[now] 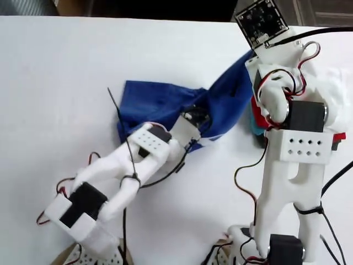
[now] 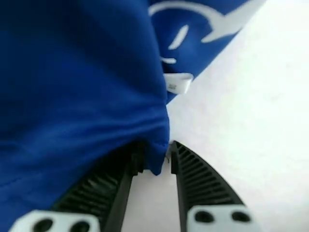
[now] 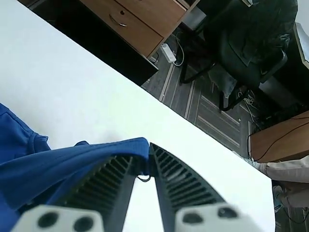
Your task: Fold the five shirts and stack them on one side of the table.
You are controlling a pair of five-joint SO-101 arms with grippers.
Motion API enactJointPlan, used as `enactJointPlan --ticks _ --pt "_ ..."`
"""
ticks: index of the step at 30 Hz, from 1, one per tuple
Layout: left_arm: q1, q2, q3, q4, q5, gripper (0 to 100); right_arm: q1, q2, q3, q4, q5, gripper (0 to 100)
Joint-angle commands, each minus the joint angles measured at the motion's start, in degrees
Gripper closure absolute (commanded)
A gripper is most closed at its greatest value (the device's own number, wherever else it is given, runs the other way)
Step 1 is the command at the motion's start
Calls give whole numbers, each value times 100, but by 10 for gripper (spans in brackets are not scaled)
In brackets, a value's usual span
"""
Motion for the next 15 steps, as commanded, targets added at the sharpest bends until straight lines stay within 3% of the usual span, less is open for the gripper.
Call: enactJointPlan --ticks 1,4,6,11,15 --pt "-176 35 -163 -9 -229 883 22 -40 -79 22 -35 978" --pt "-176 35 -163 -18 -431 901 22 -40 -79 22 -35 978" --pt "-176 35 -163 -26 -466 986 22 -48 -79 22 -35 978" --pt "-273 -18 -207 18 -484 973 22 -48 -79 127 -35 978" --pt "-501 -229 -541 589 -484 974 22 -48 -79 295 -88 978"
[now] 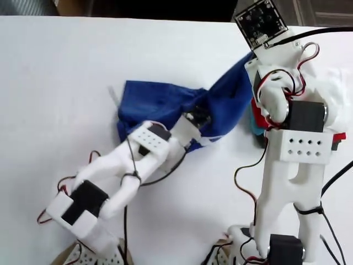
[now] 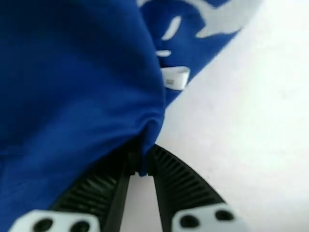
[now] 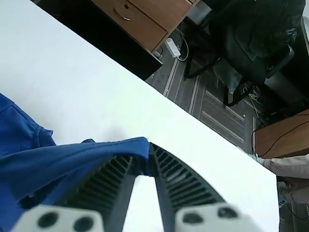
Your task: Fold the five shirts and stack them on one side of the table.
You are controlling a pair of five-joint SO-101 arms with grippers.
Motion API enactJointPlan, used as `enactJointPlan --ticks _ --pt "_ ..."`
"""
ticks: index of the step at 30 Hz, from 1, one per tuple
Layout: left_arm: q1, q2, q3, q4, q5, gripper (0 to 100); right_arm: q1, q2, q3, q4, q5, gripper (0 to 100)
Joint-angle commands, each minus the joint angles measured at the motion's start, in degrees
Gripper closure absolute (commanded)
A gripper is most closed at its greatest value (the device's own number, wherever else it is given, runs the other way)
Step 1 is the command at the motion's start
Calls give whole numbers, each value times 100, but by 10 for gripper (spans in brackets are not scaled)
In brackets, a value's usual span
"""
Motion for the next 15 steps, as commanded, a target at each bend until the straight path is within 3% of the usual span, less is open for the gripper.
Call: enactJointPlan --ticks 1,5,10,15 --pt "-325 -360 -444 651 -70 974 4 -48 -70 163 -97 978" --pt "-589 -1011 -831 1635 -721 974 -391 -75 -79 418 -352 978" --pt "-1477 -2277 -1226 2462 -1934 974 -945 -558 -431 453 -325 978" --pt "-2251 -3684 -1754 3033 -1996 974 -813 -901 -818 444 -316 978"
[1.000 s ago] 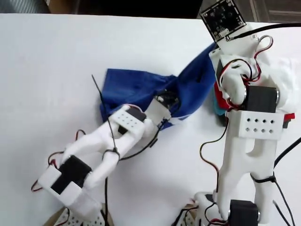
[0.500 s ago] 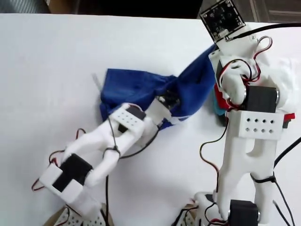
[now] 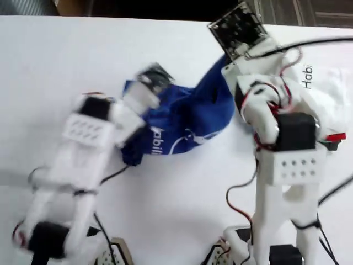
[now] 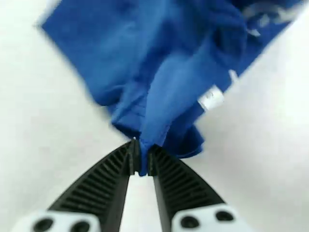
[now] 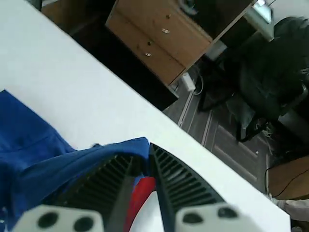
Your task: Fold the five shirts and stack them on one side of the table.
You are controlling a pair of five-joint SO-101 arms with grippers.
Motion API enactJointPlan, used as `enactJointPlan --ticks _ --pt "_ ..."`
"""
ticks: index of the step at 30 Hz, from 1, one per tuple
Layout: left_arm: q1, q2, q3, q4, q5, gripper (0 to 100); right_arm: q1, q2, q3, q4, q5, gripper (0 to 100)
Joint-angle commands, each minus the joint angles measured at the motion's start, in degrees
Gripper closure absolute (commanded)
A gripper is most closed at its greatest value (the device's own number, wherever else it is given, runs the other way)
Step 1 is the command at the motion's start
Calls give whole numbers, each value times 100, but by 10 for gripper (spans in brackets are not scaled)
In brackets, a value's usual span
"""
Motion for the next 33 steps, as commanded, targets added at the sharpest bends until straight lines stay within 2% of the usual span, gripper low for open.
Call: enactJointPlan --ticks 1,6,15,25,33 --pt "-501 -1160 -505 580 -105 974 136 -382 -413 13 -18 978" --pt "-993 -2092 -602 1371 -721 974 127 -752 -774 13 -18 978" --pt "-2374 -3640 -611 1415 -1398 974 119 -1710 -1248 -4 158 978" --pt "-2752 -5363 -585 1064 -1433 974 127 -3152 -1248 -22 185 978" --pt "-2980 -6171 -567 651 -1389 974 127 -4048 -1248 -57 202 978"
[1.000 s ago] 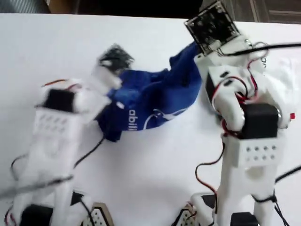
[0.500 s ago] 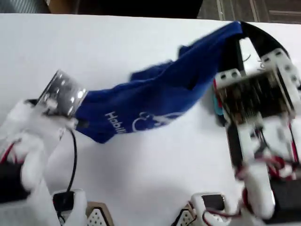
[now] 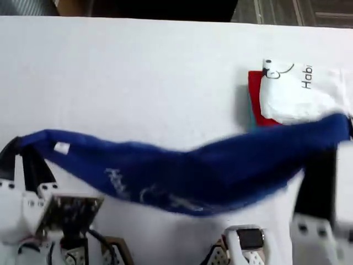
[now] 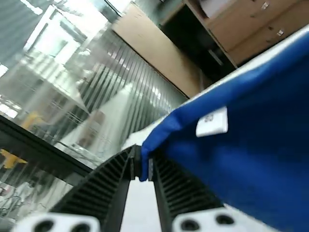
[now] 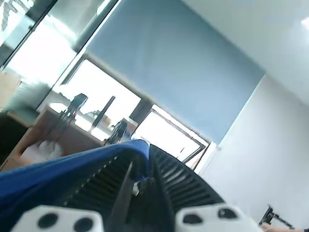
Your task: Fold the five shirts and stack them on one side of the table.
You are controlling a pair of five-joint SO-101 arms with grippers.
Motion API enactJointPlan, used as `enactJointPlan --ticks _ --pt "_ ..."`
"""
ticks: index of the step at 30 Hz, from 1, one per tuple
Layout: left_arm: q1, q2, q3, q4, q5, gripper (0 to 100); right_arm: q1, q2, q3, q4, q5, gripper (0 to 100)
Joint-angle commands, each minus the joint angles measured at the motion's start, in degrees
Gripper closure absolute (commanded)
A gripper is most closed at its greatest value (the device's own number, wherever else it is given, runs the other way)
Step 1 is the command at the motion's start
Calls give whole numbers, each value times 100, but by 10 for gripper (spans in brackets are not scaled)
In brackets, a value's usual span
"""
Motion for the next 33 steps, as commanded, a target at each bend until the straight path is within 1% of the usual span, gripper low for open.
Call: enactJointPlan --ticks 1,4,10,14,17,20,26,33 --pt "-35 -229 -171 -202 9 974 22 -277 -105 -57 149 978" --pt "-53 -422 -207 -202 9 974 22 -505 -105 -57 360 978" --pt "-158 -747 -207 -273 9 974 57 -708 -105 -57 369 978" --pt "-158 -809 -127 -519 9 974 31 -514 35 -110 325 978" --pt "-158 -712 268 -853 9 974 22 -101 281 -338 325 978" --pt "-158 -554 936 -1363 9 974 13 356 659 -637 316 978" --pt "-158 88 2185 -2910 18 974 13 1297 1644 -1429 316 978" --pt "-114 1574 2791 -4519 18 974 22 2730 2497 -2484 325 978"
